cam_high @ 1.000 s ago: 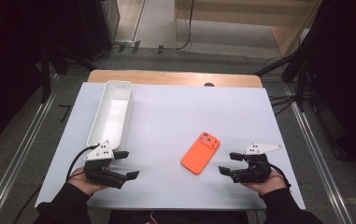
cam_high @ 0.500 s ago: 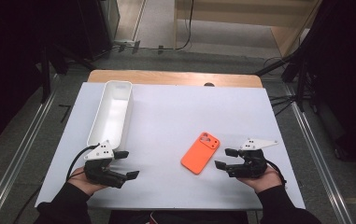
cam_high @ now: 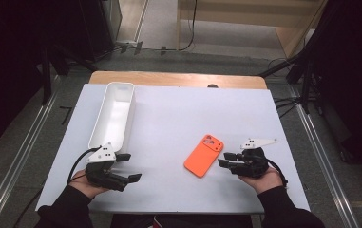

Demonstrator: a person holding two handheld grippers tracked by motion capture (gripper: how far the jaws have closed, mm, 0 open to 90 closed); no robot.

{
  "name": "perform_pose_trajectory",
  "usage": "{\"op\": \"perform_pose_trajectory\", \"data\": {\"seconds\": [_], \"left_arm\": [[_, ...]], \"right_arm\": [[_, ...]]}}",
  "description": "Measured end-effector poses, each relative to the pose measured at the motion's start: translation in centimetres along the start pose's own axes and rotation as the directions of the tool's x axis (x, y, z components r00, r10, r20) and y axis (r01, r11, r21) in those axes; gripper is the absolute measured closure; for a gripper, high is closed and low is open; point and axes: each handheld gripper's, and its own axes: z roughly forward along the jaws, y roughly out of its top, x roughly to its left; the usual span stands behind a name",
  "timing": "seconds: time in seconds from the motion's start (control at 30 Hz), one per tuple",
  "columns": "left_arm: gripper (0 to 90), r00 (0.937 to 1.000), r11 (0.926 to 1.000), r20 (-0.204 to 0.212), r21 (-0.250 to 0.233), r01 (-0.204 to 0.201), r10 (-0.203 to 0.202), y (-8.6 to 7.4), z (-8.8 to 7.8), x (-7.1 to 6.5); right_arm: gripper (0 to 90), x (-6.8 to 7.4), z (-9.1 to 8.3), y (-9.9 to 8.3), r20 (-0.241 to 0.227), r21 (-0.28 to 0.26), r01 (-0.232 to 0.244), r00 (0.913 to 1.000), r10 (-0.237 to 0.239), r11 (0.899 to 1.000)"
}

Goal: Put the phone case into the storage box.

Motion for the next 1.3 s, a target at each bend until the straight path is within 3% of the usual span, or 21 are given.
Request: {"op": "perform_pose_trajectory", "data": {"seconds": [0.2, 0.27, 0.57, 0.8, 1.3], "left_arm": [[16.7, 1.0000, 1.0000, -0.002, -0.002, 0.005, -0.005, 0.0, 0.0, 0.0], [16.7, 1.0000, 1.0000, -0.001, -0.003, 0.005, -0.005, 0.0, 0.0, 0.0], [16.7, 1.0000, 1.0000, 0.001, -0.005, 0.002, -0.002, 0.0, -0.1, 0.1], [16.7, 1.0000, 1.0000, 0.002, -0.005, 0.005, -0.005, 0.0, -0.1, 0.1], [16.7, 1.0000, 1.0000, 0.000, -0.001, 0.004, -0.004, 0.0, -0.1, 0.1]], "right_arm": [[81.1, -0.1, 0.9, -0.1, -0.001, 0.042, -0.009, 1.0000, 0.009, 0.999], [87.8, 0.1, 1.1, -0.1, 0.008, 0.035, 0.011, 0.9999, -0.012, 0.999], [88.3, 0.4, 2.6, 0.0, 0.028, 0.041, 0.024, 0.9993, -0.025, 0.999], [88.3, 0.0, 3.0, -0.3, 0.049, 0.057, 0.004, 0.9988, -0.007, 0.998], [88.3, 0.5, 4.8, -0.4, 0.035, 0.113, 0.026, 0.9989, -0.030, 0.993]]}}
